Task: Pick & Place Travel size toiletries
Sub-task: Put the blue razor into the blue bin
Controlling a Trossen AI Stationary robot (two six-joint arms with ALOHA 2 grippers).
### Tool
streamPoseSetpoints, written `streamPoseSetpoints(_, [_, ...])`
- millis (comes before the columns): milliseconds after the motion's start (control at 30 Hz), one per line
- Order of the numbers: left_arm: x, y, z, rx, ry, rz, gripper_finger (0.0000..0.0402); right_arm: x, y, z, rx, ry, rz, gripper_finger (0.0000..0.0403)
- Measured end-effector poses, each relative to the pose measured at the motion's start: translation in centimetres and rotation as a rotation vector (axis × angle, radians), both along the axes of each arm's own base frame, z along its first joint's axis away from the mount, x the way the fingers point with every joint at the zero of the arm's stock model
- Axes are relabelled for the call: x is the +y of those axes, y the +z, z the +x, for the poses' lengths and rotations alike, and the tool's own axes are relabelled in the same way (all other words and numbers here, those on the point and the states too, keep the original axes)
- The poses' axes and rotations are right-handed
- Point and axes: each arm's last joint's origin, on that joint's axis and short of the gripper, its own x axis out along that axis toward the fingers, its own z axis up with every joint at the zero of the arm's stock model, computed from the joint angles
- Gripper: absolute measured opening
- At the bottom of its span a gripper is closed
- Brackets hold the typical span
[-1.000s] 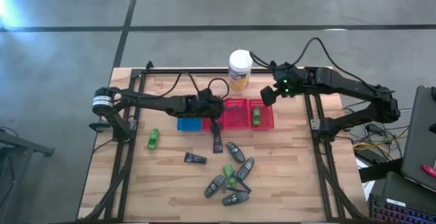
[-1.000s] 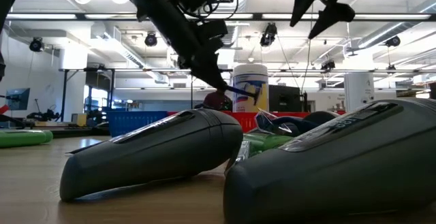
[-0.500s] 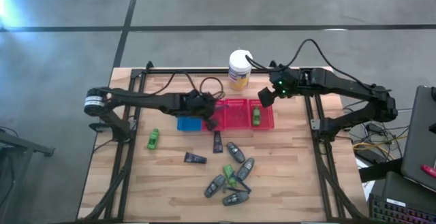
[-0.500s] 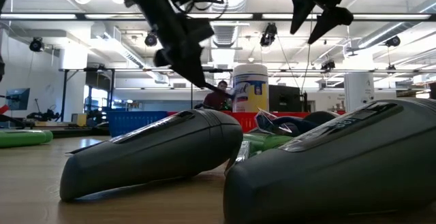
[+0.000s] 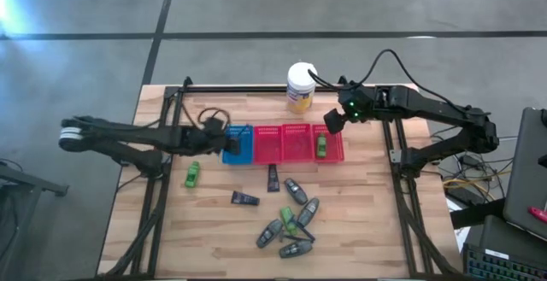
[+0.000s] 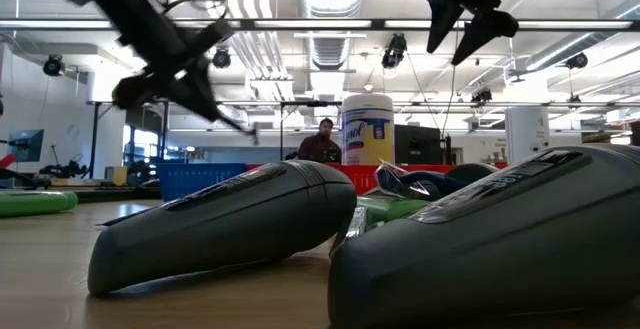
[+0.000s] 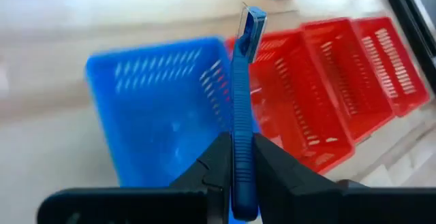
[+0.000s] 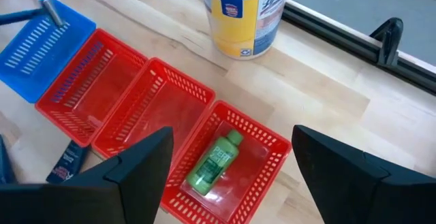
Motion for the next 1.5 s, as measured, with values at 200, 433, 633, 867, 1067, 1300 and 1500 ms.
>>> streamPoseSetpoints(200, [-0.8, -1.8, -1.6, -0.074, 0.084, -0.067, 0.0043, 0.0, -0.8, 0.0, 0.023, -0.012, 0.000, 0.0314])
streamPoseSetpoints(433, [-0.8, -1.3, -1.0, -0.188, 0.103, -0.051, 0.0043, 0.0, -1.8, -0.1, 0.047, -0.023, 0.012, 0.0314])
streamPoseSetpoints(633, [-0.8, -1.4, -0.6, -0.239, 0.152, -0.103, 0.0043, 0.0, -1.8, -0.1, 0.045, -0.023, 0.015, 0.0295])
streamPoseSetpoints(867, [-1.0, -2.2, -0.9, -0.284, 0.214, -0.212, 0.0043, 0.0, -1.8, -0.1, 0.036, -0.041, 0.024, 0.0285])
streamPoseSetpoints(1067, [-1.1, -3.4, -1.3, -0.335, 0.273, -0.285, 0.0043, 0.0, -1.8, -0.1, 0.037, -0.043, 0.026, 0.0297])
streamPoseSetpoints(1300, [-1.0, -4.8, -1.5, -0.287, 0.299, -0.250, 0.0043, 0.0, -1.8, -0.1, 0.037, -0.043, 0.025, 0.0314])
streamPoseSetpoints(1500, [-0.9, -5.2, -1.3, -0.255, 0.306, -0.178, 0.0060, 0.0, -1.8, -0.1, 0.036, -0.043, 0.025, 0.0322])
